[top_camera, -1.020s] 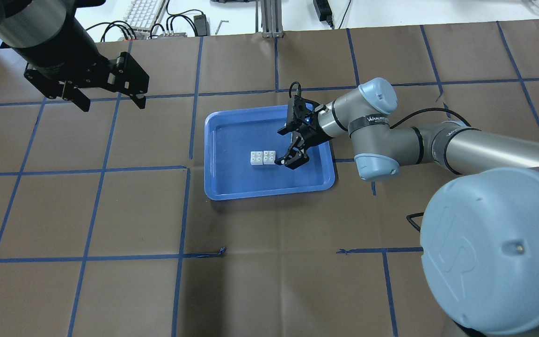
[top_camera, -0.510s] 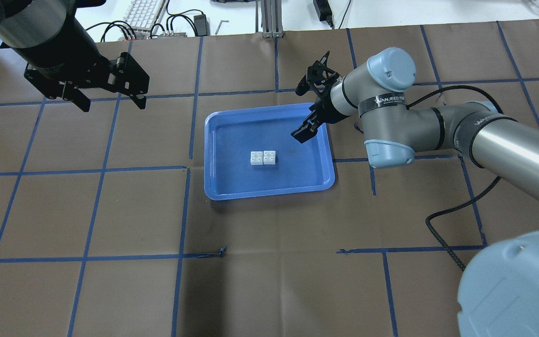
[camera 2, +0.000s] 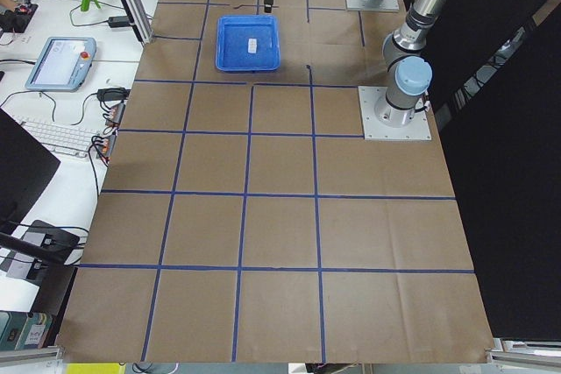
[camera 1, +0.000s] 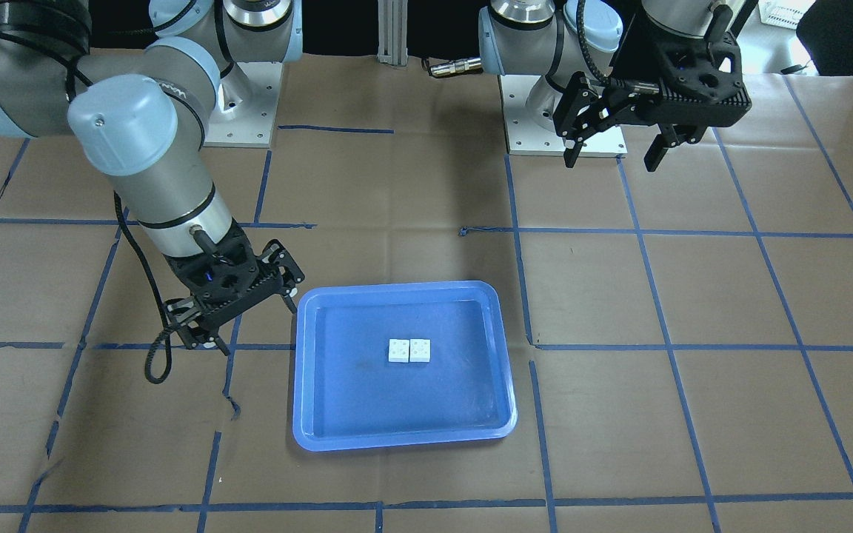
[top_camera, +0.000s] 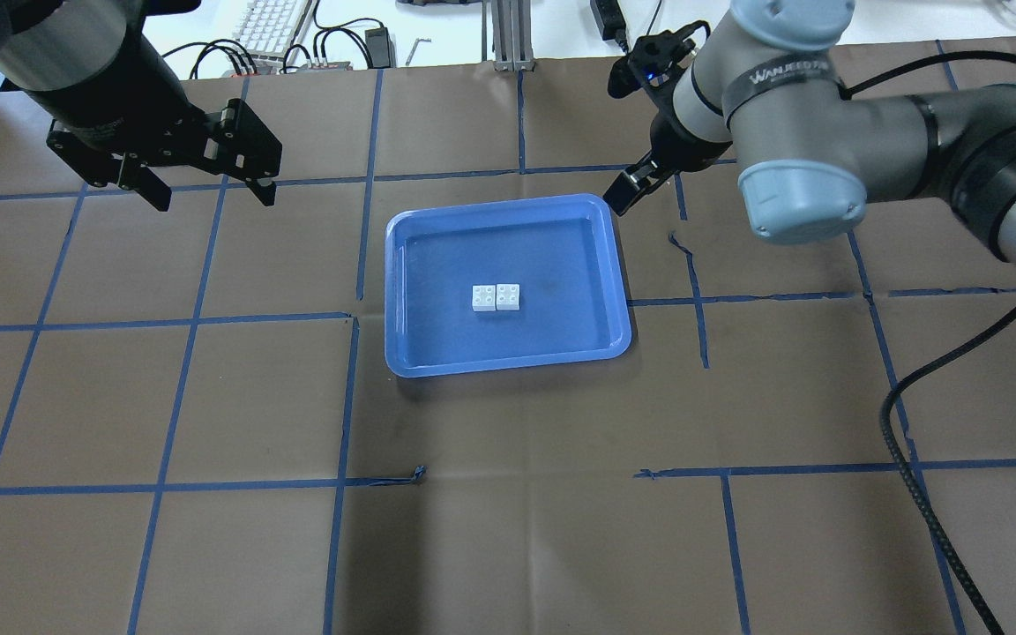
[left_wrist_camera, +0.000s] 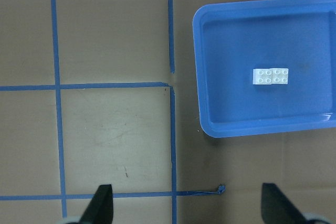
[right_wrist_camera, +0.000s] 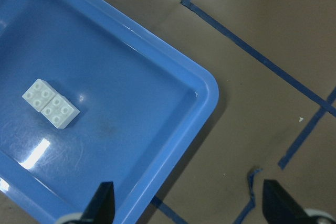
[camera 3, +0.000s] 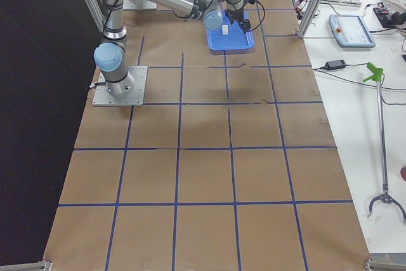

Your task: Assemble white blocks and place on blue tray

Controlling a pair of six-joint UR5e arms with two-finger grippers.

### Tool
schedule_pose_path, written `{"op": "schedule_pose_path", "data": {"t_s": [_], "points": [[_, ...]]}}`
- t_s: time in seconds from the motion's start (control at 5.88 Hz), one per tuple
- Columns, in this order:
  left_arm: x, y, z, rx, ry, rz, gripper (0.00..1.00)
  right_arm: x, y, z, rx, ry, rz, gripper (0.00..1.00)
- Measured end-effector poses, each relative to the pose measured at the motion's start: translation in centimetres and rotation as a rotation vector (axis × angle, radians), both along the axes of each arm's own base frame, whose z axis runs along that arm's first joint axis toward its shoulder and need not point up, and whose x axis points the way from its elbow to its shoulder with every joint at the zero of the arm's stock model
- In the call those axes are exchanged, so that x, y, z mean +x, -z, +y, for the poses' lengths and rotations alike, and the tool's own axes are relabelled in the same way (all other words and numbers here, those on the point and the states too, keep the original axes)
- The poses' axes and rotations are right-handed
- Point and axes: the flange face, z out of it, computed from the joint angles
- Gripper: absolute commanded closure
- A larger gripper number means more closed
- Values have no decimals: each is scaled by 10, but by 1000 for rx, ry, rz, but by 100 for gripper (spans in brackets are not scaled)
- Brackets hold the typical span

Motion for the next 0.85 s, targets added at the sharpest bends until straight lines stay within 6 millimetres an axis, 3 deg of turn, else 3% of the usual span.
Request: {"op": "schedule_pose_path", "data": {"t_s": [0.17,0.51,0.85], "points": [[0,0,0,0,0,0,0,-15,-25,5,84,108,9,0],[0,0,1,0,0,0,0,-35,-77,39,189,345,71,0],[0,-1,1,-1,0,0,0,-44,-116,62,207,492,130,0]]}}
